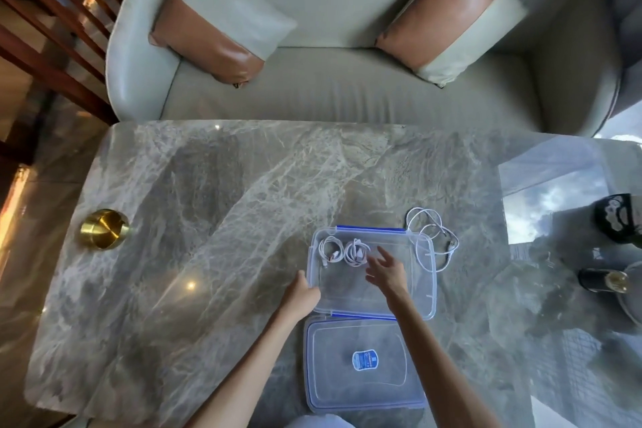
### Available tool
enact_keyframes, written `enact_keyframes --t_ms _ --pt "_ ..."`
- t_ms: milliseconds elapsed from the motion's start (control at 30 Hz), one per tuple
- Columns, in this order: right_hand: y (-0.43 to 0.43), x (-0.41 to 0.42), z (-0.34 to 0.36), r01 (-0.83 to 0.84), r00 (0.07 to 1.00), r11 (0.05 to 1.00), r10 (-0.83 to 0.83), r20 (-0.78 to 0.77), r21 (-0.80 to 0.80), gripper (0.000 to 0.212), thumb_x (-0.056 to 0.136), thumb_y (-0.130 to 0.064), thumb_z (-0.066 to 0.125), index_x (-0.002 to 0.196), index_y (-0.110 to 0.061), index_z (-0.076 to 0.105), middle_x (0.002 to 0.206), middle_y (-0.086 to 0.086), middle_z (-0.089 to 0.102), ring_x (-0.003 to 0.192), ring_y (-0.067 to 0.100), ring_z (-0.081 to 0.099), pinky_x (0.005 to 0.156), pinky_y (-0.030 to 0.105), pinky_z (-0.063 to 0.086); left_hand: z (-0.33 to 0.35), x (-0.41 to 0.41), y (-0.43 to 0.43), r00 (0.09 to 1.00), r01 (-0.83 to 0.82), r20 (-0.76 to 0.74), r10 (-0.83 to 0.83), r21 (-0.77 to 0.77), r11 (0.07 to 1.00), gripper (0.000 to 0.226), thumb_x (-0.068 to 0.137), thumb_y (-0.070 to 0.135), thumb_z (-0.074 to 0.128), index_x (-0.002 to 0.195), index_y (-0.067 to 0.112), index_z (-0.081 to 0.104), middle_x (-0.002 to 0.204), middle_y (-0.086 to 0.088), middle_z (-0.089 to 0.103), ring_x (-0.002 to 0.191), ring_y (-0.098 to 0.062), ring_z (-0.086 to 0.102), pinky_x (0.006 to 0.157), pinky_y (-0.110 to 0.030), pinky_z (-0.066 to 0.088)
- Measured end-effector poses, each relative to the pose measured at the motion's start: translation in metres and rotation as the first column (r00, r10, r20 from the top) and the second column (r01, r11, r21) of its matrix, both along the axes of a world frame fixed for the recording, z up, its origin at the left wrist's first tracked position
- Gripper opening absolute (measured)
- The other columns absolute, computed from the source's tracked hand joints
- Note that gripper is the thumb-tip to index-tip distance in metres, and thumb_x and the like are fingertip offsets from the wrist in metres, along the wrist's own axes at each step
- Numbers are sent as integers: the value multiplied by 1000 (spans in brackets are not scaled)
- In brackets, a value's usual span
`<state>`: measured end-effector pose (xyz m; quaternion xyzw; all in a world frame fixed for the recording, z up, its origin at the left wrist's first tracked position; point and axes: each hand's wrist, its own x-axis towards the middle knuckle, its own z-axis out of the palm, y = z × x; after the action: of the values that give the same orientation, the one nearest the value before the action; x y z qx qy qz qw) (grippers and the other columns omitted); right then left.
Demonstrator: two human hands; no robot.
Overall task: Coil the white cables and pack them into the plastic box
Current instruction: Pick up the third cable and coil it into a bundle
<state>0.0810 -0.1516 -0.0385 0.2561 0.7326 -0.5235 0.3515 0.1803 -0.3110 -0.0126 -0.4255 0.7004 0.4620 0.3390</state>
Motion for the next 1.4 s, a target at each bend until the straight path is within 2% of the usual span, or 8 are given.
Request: enact_keyframes --t_ms 133,267,667,867,1067,1200,1300,1400 --pt "58 -34 26 10 950 990 34 -309 141 23 96 -11 57 114 -7 72 89 14 72 51 3 66 50 21 53 14 -41 18 976 19 -189 -109 -423 906 67 93 16 50 152 3 19 153 -19 34 141 -35 32 116 -42 25" --pt "132 -80 29 63 929 883 119 -351 465 24 92 -17 61 113 -12 72 103 15 76 93 31 73 82 35 53 25 -118 69 792 149 -380 -477 -637 756 47 90 5 49 137 5 47 128 -15 55 122 -34 47 104 -38 35" --pt "163 -106 -31 -52 997 952 65 -35 301 31 86 -19 67 115 -9 64 113 15 72 107 33 68 92 39 52 -43 -235 190 139 795 -82 -987 -584 161 32 88 6 57 119 15 59 127 -11 51 123 -32 44 97 -41 40" --pt "214 -107 41 311 942 893 -335 -21 -325 28 96 7 51 124 1 55 82 9 58 59 11 73 68 32 61 -6 -245 192 394 577 -419 -818 -581 575 38 92 0 49 125 18 58 123 -8 59 114 -28 52 91 -38 45" --pt "223 -116 163 196 887 889 -341 -312 -414 22 94 3 59 112 -8 65 84 3 61 69 16 73 69 32 62 96 -225 201 53 487 -740 -670 -567 664 40 94 25 54 132 12 53 132 -5 57 120 -23 51 102 -33 38" --pt "217 -118 247 198 823 814 -441 -359 -545 22 93 2 59 108 -12 69 80 4 70 71 17 74 66 30 61 145 -217 203 28 503 -744 -668 -567 653 78 84 47 66 147 14 34 151 -6 38 139 -20 35 115 -35 30" --pt "219 -119 306 286 769 645 -596 -232 -708 19 93 2 57 105 -9 67 74 5 72 71 15 75 65 28 62 165 -212 203 206 390 -796 -569 -467 794 103 76 55 70 153 19 13 157 -6 21 142 -15 22 115 -31 22" --pt "230 -112 355 301 732 504 -666 -142 -810 18 96 2 54 109 -4 64 79 6 74 75 13 76 64 25 61 173 -210 212 475 427 -797 -374 -163 890 76 84 37 71 145 16 31 142 -9 44 132 -21 42 112 -40 35"
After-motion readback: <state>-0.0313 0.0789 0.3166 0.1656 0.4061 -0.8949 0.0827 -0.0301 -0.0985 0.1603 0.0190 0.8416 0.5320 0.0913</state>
